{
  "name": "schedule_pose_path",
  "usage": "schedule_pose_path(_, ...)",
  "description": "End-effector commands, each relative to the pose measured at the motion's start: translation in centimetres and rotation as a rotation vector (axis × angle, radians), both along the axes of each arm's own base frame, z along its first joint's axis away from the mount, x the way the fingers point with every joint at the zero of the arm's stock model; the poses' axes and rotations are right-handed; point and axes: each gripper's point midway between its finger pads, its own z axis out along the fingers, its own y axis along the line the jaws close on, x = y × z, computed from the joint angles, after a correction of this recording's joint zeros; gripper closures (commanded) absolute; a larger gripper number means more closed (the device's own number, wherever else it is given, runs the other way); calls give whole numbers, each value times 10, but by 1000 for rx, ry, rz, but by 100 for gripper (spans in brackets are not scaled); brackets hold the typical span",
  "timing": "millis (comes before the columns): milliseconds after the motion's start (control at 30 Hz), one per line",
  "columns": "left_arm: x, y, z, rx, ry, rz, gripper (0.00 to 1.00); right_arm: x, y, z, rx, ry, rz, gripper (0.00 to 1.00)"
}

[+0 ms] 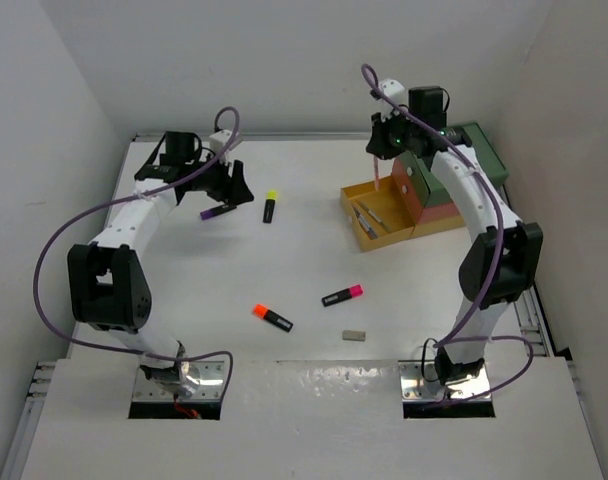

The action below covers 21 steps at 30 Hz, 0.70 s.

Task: Sort the stationery into containers
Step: Place the pen in the drawer, then close the drawer in the storage box.

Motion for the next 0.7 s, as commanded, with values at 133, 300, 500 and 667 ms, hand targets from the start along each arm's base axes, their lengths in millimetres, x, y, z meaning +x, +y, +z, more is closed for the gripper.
schedule_pose_path(133, -8, -17, 22, -26, -156, -9, 40, -13, -29, -86, -291, 136, 66, 100)
schedule_pose_path(300, -9, -39, 37, -49, -185, -7, 40, -16, -34, -109, -346, 161, 62, 84)
schedule_pose_path(500, -14, -65, 35, -129, -135, 1, 41, -28, -18, -76, -243, 145, 61, 35)
schedule_pose_path(667, -20, -96, 27, -215, -51, -39, 43, -34, 3, 8, -49, 28, 53, 38)
